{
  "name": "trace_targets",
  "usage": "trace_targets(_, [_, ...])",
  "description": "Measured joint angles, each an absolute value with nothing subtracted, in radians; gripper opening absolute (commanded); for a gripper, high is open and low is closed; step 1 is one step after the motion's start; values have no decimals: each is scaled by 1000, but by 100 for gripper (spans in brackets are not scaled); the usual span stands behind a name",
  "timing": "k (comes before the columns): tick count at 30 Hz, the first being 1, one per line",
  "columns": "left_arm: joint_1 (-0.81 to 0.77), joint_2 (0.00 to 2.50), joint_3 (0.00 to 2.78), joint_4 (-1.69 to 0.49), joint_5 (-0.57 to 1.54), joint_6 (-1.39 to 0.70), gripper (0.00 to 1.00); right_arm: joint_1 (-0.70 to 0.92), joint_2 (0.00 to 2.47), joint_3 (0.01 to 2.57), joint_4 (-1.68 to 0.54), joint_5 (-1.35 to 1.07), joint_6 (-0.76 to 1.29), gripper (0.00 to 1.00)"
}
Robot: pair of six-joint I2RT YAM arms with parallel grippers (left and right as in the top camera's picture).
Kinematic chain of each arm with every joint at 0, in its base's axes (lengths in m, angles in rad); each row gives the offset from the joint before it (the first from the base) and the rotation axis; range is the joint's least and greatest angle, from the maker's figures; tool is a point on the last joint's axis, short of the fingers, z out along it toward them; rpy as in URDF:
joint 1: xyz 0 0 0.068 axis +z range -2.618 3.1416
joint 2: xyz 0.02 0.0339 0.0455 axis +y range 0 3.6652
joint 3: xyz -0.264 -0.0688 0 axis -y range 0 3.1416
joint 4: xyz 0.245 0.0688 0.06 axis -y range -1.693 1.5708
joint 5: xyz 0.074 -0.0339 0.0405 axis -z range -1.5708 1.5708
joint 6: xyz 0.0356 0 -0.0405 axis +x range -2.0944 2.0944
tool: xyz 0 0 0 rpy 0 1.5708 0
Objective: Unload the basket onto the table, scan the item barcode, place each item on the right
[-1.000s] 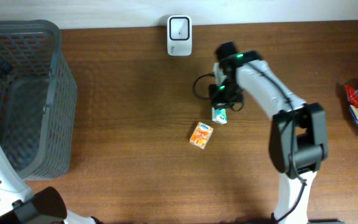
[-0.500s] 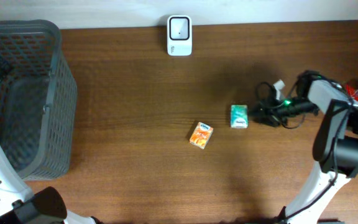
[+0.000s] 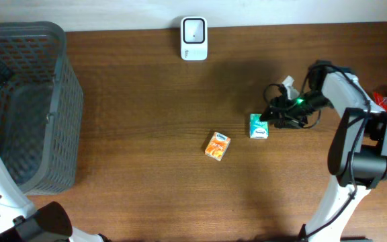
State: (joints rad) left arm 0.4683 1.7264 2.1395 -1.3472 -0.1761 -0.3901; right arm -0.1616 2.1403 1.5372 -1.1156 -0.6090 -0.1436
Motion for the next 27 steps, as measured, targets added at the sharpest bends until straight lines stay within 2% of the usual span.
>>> trace_targets(2, [468,1726,2140,-1348,-176,-390,99,-136,2140,1523,-1073,-571,-104,47])
trace_targets(3, [468,1726,2140,-1348,-176,-390,99,-129,2140,1507,-1056,-557,-89,36])
trace_targets(4, [468,1726,2140,-1348,-176,-390,99,-125,2140,1489,-1039,-547,-76,29])
trace_targets(10, [468,1726,2140,-1348,-176,-390,99,-121,2140,1429,-984,-606,-48,27])
trace_targets(11, [468,1726,2140,-1348,-176,-390,99,-120,2140,1425,-977,-624,-47,18])
trace_targets(12, [468,1726,2140,-1348,-176,-390,99,-115,2140,1422,-971,-642,-48,4])
trace_targets(17, [468,1726,2140,-1348,-176,-390,99,-60,2140,1424,-957,-762,-40,4])
trace_targets(20, [468,1726,2140,-1348,-176,-390,99,-51,2141,1515,-920,-882,-17,4])
trace_targets(23, [468,1726,2140,-1348,-176,-390,99,-46,2141,1700,-735,-854,145,4])
trace_targets(27, [468,1726,2140,-1348,-176,-390,99,20,2140,1804,-366,-627,319,4])
